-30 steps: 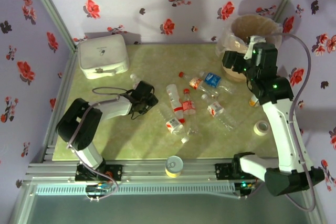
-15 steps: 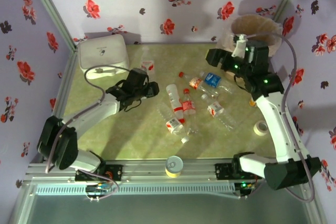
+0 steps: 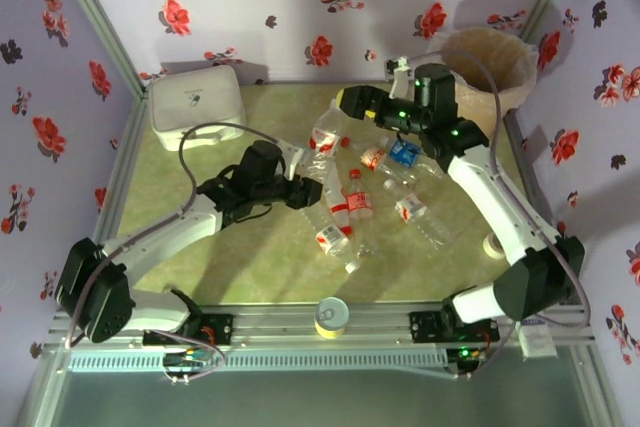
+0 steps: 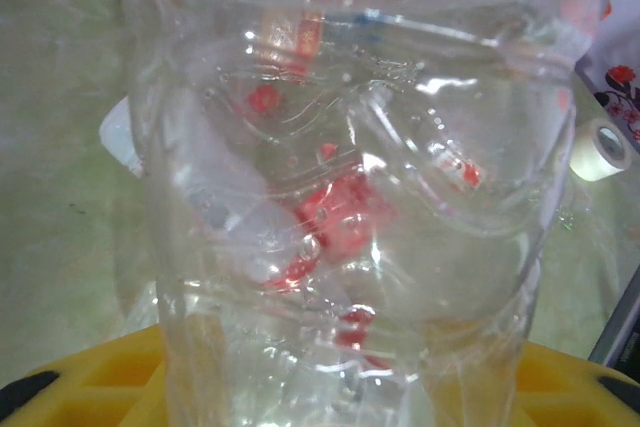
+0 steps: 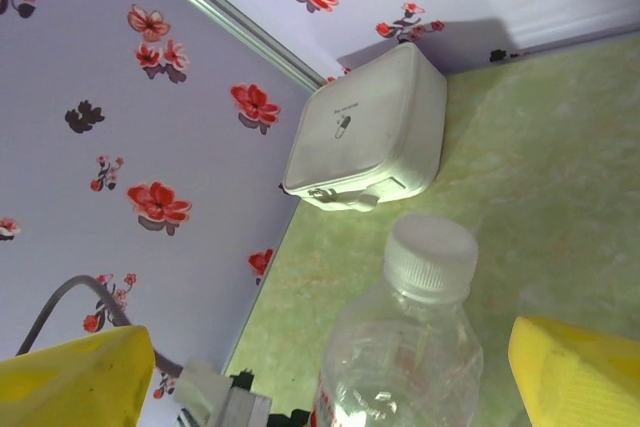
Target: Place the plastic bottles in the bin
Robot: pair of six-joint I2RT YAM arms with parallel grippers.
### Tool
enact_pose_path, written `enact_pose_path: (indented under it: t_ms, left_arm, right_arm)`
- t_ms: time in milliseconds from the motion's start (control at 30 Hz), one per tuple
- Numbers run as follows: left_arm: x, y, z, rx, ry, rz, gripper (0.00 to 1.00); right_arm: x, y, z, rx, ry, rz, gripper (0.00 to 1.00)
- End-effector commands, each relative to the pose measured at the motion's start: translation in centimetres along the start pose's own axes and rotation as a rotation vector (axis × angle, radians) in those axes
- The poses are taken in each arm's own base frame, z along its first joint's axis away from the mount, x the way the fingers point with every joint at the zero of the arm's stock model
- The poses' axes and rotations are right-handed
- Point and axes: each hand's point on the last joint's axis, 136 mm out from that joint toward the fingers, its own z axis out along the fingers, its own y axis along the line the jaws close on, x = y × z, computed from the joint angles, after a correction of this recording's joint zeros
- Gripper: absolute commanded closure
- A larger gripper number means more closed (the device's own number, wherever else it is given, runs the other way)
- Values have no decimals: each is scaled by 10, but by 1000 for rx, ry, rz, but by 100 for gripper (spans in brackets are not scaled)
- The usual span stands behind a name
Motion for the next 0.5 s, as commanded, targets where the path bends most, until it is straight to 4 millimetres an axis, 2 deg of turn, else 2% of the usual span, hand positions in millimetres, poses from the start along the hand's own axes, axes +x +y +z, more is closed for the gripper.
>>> enact_pose_path:
  t_ms: [0, 133, 267, 467]
  left_arm:
    - [-13, -17, -8, 70, -57, 54, 53]
    - [-14, -21, -8, 91, -68, 58, 53]
    - [-16, -23, -7, 106, -78, 54, 53]
    - [-17, -25, -6, 115, -84, 48, 53]
  right_arm:
    - [-8, 6, 9, -3, -12, 7, 9]
    - [9, -6, 26, 28, 60, 13, 12]
    - [21, -6, 35, -11, 115, 33, 20]
    - [32, -14, 40, -7, 147, 35, 39]
